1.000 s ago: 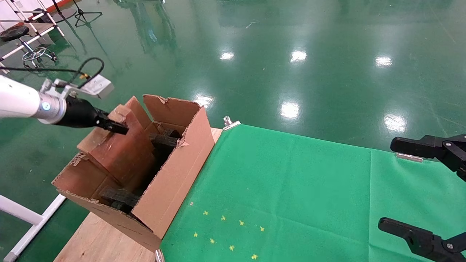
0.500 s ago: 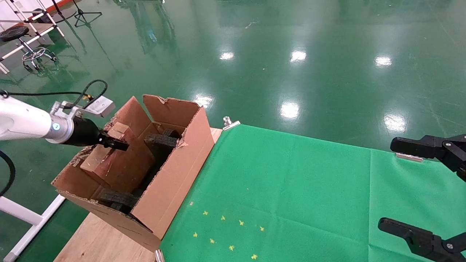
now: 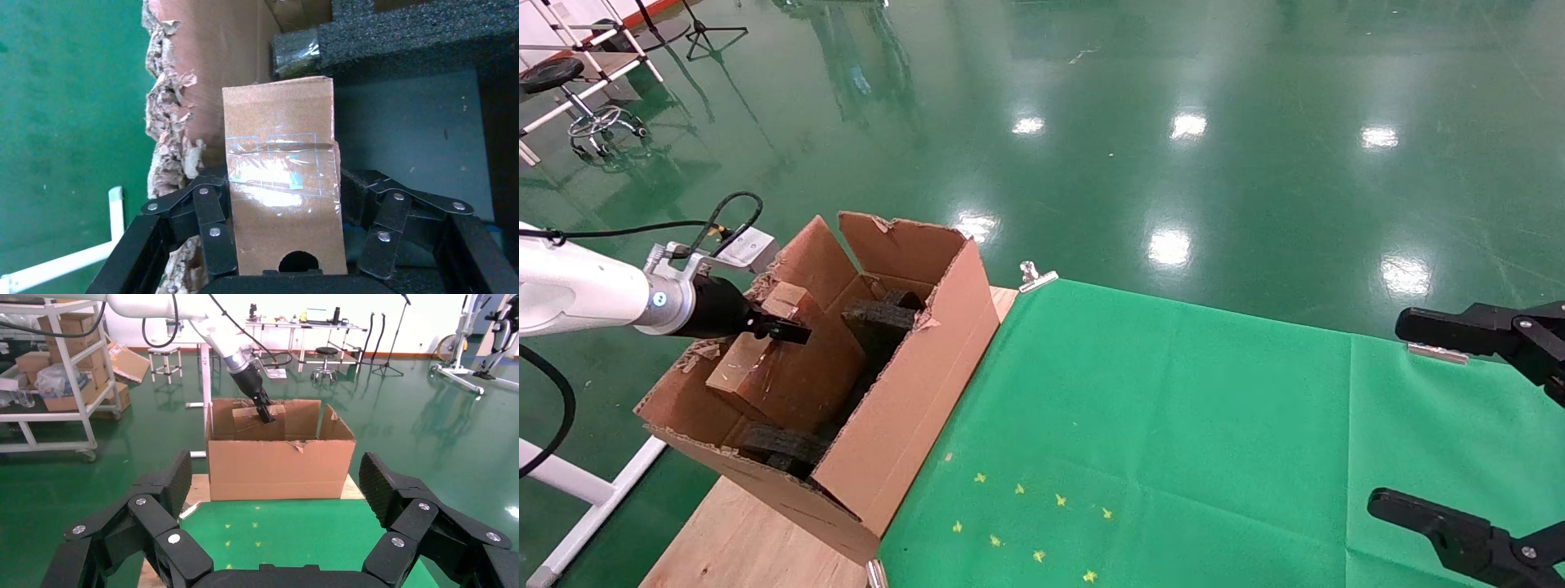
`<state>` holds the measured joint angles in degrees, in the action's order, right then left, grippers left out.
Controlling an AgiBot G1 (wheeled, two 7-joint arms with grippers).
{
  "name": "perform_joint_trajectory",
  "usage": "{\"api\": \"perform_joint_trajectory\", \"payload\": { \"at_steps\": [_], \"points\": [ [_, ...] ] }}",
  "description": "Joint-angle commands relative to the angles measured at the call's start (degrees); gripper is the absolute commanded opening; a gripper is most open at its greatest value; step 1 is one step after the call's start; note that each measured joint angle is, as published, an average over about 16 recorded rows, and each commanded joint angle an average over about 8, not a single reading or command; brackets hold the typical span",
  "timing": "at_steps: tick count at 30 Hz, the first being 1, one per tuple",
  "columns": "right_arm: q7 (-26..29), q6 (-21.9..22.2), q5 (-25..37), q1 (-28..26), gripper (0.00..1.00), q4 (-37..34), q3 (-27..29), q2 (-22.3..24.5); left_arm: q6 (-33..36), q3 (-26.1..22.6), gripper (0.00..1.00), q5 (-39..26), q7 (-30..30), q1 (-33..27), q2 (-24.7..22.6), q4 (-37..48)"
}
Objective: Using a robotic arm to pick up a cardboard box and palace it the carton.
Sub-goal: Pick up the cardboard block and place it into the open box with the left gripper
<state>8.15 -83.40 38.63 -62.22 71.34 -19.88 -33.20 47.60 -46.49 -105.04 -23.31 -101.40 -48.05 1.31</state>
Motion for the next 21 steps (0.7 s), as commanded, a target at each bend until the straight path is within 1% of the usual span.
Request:
{"api": "perform_joint_trajectory", "payload": {
  "at_steps": [1, 16, 21],
  "points": [
    [0.00, 0.00, 0.00, 0.00, 1.00, 0.00, 0.00, 0.00, -0.25, 0.03, 1.00, 0.05, 0.00, 0.14, -0.02, -0.03],
    [0.00, 0.00, 0.00, 0.00, 1.00, 0.00, 0.00, 0.00, 0.48, -0.10, 1.00, -0.20, 0.05, -0.44, 0.12, -0.08],
    [0.00, 0.00, 0.00, 0.00, 1.00, 0.00, 0.00, 0.00, 1.71, 0.56, 1.00, 0.75, 0.61, -1.59, 0.55, -1.01]
  ]
}}
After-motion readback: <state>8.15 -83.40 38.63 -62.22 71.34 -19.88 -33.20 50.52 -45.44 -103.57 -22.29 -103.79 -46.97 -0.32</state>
